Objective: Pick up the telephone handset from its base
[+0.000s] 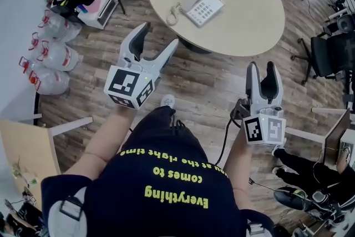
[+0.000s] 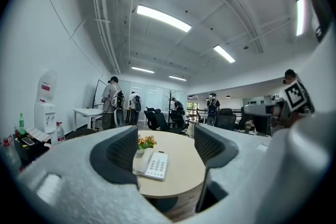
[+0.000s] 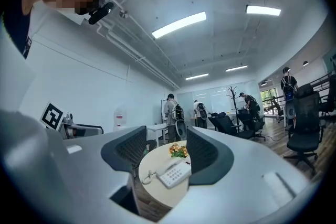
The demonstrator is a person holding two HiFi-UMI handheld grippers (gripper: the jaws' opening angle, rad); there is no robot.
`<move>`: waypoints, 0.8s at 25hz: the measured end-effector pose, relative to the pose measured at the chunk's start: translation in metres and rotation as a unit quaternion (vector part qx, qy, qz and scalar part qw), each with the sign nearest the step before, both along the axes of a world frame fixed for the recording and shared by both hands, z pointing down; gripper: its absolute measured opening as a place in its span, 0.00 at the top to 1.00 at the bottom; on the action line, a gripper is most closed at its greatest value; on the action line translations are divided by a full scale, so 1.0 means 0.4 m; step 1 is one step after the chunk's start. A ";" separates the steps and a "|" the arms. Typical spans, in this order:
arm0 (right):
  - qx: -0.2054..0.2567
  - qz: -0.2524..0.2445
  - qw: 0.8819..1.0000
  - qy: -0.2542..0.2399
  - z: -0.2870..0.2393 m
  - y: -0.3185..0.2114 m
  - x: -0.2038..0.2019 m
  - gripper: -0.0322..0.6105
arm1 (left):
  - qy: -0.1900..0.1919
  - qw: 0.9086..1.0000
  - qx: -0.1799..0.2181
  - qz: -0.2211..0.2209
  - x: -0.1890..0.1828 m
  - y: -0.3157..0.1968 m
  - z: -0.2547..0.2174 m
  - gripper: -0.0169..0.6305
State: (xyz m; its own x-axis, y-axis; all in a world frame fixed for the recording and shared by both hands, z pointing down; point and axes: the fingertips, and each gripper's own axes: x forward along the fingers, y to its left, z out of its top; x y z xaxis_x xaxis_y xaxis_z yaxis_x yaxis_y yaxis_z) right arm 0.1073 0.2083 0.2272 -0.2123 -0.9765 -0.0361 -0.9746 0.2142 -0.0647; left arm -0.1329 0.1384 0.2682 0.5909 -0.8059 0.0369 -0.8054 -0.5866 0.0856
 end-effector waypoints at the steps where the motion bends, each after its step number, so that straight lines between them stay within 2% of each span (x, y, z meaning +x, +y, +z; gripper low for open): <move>1: 0.001 0.003 1.000 -0.001 0.000 -0.028 -0.003 0.56 | -0.002 1.000 0.002 0.003 -0.001 -0.030 -0.002 0.45; 6: -0.006 0.015 1.000 -0.004 0.014 -0.136 -0.017 0.56 | -0.001 1.000 -0.001 0.015 -0.011 -0.155 0.006 0.45; 13: -0.024 0.021 0.999 -0.006 0.036 -0.236 -0.009 0.56 | 0.002 1.000 -0.022 0.019 -0.005 -0.264 0.038 0.45; 20: -0.024 0.003 1.000 -0.011 0.057 -0.375 0.033 0.56 | -0.002 1.000 -0.028 -0.002 0.027 -0.374 0.064 0.45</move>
State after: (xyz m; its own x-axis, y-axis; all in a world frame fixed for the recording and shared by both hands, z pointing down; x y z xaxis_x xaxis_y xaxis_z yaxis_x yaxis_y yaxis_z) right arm 0.1206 0.0582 0.2498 -0.2065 -0.9784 0.0068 -0.9739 0.2049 -0.0974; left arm -0.1221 -0.0110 0.2936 0.5875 -0.8048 0.0841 -0.8080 -0.5777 0.1158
